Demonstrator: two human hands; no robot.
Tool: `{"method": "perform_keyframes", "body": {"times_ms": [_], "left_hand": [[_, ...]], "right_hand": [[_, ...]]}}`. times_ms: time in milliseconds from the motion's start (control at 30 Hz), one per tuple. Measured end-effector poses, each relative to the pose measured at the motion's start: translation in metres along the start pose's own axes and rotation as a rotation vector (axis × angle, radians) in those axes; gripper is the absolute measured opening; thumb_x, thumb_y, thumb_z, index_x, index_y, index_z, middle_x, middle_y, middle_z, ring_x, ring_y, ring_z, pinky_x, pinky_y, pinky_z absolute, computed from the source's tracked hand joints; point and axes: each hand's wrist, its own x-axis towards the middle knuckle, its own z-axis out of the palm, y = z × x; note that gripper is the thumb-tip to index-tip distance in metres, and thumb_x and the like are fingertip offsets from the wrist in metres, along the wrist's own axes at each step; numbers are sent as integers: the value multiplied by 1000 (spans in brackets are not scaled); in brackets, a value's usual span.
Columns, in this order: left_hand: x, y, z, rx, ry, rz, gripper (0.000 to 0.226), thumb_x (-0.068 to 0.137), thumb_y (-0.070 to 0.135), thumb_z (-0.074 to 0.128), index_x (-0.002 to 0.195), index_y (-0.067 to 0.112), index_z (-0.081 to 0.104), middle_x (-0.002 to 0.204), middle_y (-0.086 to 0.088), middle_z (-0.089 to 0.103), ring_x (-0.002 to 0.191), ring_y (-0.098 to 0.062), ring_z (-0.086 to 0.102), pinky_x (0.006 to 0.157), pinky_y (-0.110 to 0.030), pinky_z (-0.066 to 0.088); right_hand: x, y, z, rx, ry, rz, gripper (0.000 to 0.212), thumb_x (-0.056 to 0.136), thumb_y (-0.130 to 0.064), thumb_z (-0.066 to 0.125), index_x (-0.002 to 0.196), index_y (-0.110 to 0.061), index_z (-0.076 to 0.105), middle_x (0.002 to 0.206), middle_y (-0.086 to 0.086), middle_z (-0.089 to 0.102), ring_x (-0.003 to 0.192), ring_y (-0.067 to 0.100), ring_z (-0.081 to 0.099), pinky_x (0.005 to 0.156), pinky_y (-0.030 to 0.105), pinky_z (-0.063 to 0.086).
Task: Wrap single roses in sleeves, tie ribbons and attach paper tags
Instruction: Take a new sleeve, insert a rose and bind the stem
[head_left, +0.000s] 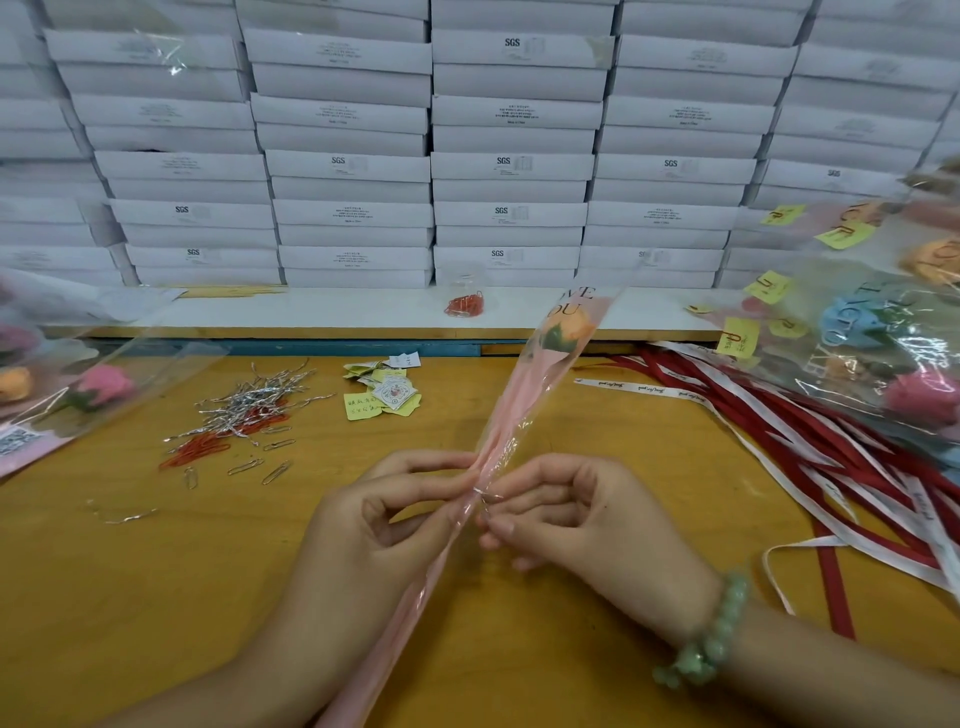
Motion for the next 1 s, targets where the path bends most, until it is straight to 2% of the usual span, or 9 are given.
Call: {"method": "perform_keyframes", "body": {"times_ms": [133,300,467,533,633,700,767,867,1000], "left_hand": [[0,1,0,-4,-17,-22,22,74,14,70,92,22,80,110,6,71,107,-10,66,80,-20,55],[0,2,1,-8,-33,-30,22,75,11,69,91,22,80,109,7,71,107,-9,66,79,-18,55],[-2,2,2,10,-29,3,24,75,13,69,92,27,80,109,9,70,107,-9,66,80,-18,55],[-2,2,2,31,-22,11,25,76,14,69,92,30,80,109,11,70,106,-8,66,80,-18,55],[-1,1,2,47,-29,11,26,76,14,68,92,31,79,110,11,69,106,-7,66,79,-17,55],[-1,1,2,51,-35,4,26,76,15,67,92,31,79,110,10,69,107,-9,66,80,-18,55],[-1,1,1,51,-36,-6,24,76,16,67,92,29,80,109,9,70,107,-11,66,80,-19,55],[-1,2,2,38,-34,-16,24,76,15,67,91,28,80,109,7,70,106,-13,66,80,-18,55],[-1,3,2,19,-50,-24,26,80,6,68,93,25,80,110,4,71,107,-13,66,80,-17,54]], "right_hand": [[-2,3,-2,-251,54,-166,15,74,-2,78,84,-11,72,79,5,75,69,14,72,66,23,58],[-1,4,-3,-382,68,-282,5,80,-8,74,82,-13,73,71,-3,73,62,9,70,62,24,57],[1,5,-4,-291,64,-214,8,86,-10,68,79,-7,70,70,6,72,59,15,70,55,29,55],[-2,5,-2,-316,35,-215,9,86,-10,68,78,-8,69,69,5,72,57,14,69,55,26,55],[-6,5,0,-596,34,-357,9,86,-16,69,77,-17,70,66,-4,69,57,7,65,57,15,48],[-8,0,-1,-843,73,-497,8,86,-27,64,80,-25,69,67,-11,65,59,4,59,57,19,48],[-10,-6,-3,-1035,90,-628,13,88,-33,58,85,-26,68,76,-14,62,61,1,53,54,25,50],[-11,-10,-5,-1154,88,-729,15,90,-31,57,95,-21,67,92,-8,62,67,4,54,50,26,50],[-7,-7,-7,-1167,80,-714,21,94,-25,51,90,-17,70,90,-3,67,70,16,63,51,35,52]]}}
